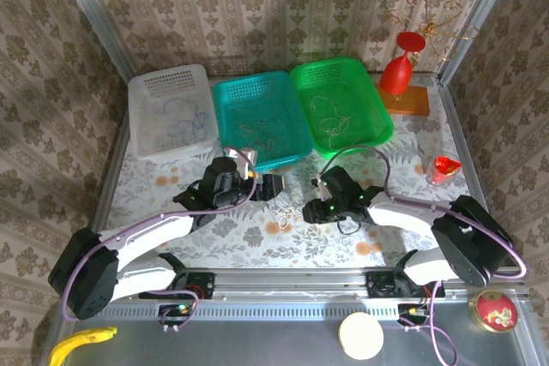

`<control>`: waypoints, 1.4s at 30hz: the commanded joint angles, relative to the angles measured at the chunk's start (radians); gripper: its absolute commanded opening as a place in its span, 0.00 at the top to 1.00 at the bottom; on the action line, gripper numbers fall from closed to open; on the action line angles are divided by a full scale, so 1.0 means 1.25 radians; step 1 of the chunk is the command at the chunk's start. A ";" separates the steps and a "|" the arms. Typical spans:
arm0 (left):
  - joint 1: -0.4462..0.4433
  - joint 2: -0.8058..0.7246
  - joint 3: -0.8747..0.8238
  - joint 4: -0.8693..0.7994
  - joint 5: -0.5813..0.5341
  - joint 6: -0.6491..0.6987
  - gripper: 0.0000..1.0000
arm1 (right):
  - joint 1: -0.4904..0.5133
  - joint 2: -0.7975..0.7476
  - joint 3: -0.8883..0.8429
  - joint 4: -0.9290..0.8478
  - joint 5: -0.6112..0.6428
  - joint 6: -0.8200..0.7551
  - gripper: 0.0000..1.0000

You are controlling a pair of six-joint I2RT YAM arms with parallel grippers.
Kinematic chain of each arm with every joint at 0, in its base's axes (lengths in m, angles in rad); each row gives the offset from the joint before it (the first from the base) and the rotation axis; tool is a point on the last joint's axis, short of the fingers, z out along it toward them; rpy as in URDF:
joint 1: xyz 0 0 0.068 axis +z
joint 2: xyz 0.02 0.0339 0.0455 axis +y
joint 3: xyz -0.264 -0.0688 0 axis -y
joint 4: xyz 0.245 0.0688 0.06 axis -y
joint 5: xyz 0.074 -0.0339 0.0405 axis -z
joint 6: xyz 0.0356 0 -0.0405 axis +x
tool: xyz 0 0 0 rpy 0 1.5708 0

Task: Untangle the cables

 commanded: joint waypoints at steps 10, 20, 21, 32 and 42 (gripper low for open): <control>-0.008 -0.024 0.013 0.017 -0.009 -0.007 0.00 | 0.008 0.061 0.028 0.034 0.005 0.008 0.88; -0.008 -0.019 0.018 0.012 -0.003 0.015 0.00 | 0.002 -0.115 0.119 -0.133 0.022 -0.033 1.00; -0.008 -0.019 0.019 0.010 0.001 0.022 0.00 | 0.002 -0.133 0.133 -0.152 0.023 -0.039 1.00; -0.007 -0.016 -0.001 0.052 0.089 0.139 0.00 | -0.003 -0.218 0.251 -0.268 0.028 -0.075 1.00; -0.011 0.046 -0.037 0.140 0.163 0.161 0.00 | -0.003 -0.240 0.286 -0.286 0.020 -0.074 1.00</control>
